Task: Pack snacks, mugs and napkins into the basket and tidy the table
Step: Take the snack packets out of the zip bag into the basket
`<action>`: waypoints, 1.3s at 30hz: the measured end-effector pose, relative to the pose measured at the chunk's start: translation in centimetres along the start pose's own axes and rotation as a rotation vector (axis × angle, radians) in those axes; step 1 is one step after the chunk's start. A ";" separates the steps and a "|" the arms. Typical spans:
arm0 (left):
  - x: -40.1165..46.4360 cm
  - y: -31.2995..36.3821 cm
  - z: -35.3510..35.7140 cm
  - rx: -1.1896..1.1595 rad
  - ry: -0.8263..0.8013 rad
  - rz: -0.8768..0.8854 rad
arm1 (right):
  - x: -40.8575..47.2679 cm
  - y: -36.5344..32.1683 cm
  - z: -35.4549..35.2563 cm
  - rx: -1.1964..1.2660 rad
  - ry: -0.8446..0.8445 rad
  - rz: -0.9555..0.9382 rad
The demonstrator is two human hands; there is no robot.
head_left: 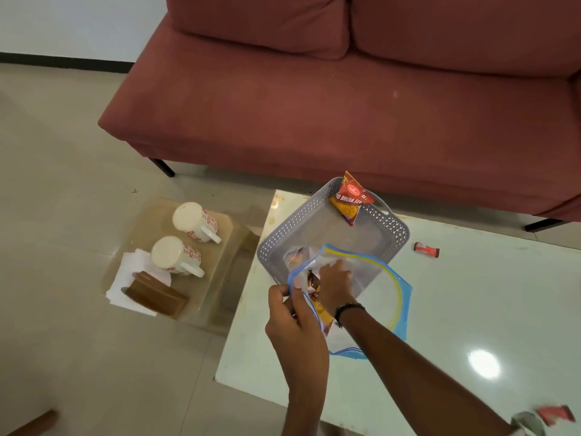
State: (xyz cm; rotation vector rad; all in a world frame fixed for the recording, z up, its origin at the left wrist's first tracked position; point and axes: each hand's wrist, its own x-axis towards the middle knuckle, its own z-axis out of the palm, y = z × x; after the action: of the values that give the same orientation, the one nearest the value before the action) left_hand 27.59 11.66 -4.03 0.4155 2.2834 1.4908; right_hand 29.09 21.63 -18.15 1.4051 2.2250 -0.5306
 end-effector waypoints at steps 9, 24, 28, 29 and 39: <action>1.5 -0.6 -0.2 0.009 0.083 -0.037 | -3.3 1.2 -5.5 0.315 0.181 -0.069; 5.0 0.9 3.4 -0.031 0.073 -0.098 | -6.7 7.3 -18.9 1.132 0.322 -0.359; 5.5 1.1 3.7 -0.011 0.114 -0.081 | -5.3 10.9 -22.4 1.205 0.563 -0.368; 5.6 1.0 3.7 -0.008 0.110 -0.081 | -4.8 11.9 -23.1 1.174 0.633 -0.348; 5.6 0.7 4.6 0.009 0.072 -0.043 | 8.4 15.5 -12.3 0.783 0.514 -0.069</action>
State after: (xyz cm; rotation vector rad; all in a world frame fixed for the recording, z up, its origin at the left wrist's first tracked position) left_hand 24.84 18.10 -5.89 0.3181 2.3401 1.4970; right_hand 38.00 40.76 -13.96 2.0229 2.5991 -1.2900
